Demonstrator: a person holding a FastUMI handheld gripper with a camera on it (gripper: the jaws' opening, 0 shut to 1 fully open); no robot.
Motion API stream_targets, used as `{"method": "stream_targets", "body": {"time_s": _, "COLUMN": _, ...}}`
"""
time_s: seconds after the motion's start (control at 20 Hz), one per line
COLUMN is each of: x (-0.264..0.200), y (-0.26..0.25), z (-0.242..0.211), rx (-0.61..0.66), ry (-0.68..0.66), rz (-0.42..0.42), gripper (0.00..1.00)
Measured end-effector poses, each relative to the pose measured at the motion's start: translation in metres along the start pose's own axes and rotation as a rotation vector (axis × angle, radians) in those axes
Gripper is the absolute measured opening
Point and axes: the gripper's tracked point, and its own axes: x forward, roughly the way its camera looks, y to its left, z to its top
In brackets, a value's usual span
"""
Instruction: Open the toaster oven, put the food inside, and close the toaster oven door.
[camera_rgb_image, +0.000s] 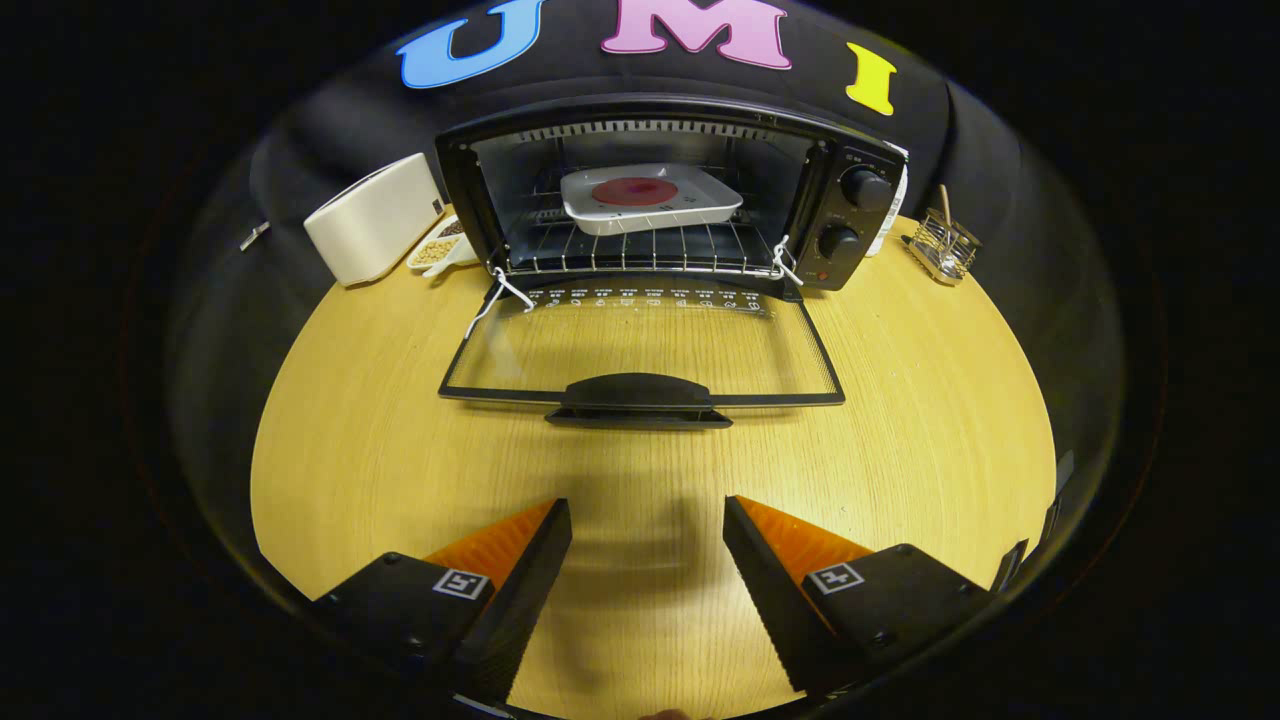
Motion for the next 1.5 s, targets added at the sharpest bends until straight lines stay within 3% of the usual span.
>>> {"method": "stream_targets", "body": {"time_s": 0.4, "x": 0.041, "y": -0.006, "z": 0.013, "rx": 0.099, "ry": 0.032, "rz": -0.073, "gripper": 0.99}}
{"method": "stream_targets", "body": {"time_s": 0.85, "x": 0.052, "y": -0.005, "z": 0.025, "rx": 0.048, "ry": 0.017, "rz": -0.086, "gripper": 0.97}}
{"method": "stream_targets", "body": {"time_s": 1.15, "x": 0.035, "y": -0.005, "z": 0.034, "rx": 0.020, "ry": -0.001, "rz": -0.061, "gripper": 0.97}}
{"method": "stream_targets", "body": {"time_s": 1.5, "x": -0.011, "y": -0.005, "z": 0.070, "rx": -0.029, "ry": -0.172, "rz": -0.038, "gripper": 0.97}}
